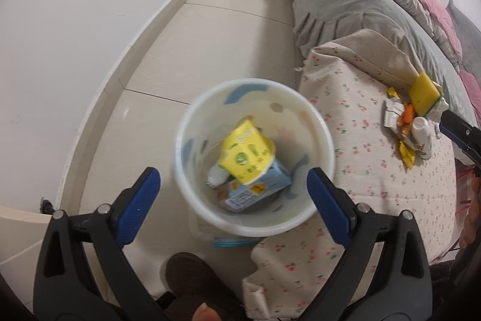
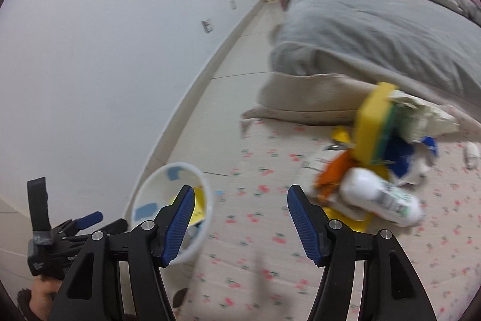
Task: Collect trash
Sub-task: 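Move the right tool back over the remaining trash pile, then grasp the crumpled white tissue with the right tool and lift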
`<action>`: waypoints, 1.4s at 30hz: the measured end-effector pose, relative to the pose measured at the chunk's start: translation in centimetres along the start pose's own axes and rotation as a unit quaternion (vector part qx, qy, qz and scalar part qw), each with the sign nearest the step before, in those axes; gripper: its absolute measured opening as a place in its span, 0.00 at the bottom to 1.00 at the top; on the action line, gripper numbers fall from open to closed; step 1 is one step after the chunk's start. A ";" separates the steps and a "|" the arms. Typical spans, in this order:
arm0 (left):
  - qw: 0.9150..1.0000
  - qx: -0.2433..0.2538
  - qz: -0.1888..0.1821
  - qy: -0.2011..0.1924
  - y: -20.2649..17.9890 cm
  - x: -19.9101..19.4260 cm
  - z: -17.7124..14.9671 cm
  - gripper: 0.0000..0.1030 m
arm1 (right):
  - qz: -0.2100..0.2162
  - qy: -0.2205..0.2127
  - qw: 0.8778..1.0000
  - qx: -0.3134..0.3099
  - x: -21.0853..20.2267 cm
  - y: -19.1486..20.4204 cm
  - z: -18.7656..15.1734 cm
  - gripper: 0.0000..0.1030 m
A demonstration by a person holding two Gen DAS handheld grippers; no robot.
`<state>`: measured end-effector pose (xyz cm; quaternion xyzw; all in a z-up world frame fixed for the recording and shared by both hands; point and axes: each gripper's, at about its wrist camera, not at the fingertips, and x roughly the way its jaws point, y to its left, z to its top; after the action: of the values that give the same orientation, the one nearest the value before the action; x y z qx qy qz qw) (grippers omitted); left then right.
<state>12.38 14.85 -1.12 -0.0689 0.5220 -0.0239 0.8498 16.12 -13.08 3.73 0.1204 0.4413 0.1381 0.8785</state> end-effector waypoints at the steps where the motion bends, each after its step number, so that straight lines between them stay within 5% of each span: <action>1: 1.000 0.002 -0.004 0.001 -0.5 0.0 0.1 0.95 | -0.004 0.000 1.000 0.006 -0.4 -0.9 0.1 0.64; 15: 0.998 0.042 -0.034 0.024 -7.6 1.4 1.2 0.95 | -0.057 0.012 0.995 0.078 -4.2 -10.1 0.7 0.67; 24: 0.997 0.060 -0.035 0.040 -9.6 2.4 1.5 0.95 | -0.093 0.044 0.994 0.035 -3.2 -11.5 0.5 0.67; 42: 0.995 0.087 -0.034 0.039 -12.8 3.5 3.9 0.95 | -0.107 -0.011 0.990 0.087 -1.0 -15.5 5.4 0.67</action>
<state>17.87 2.19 -0.62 -0.0117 0.5483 -0.1002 0.8302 21.99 -28.33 2.45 0.1500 0.4523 0.0029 0.8792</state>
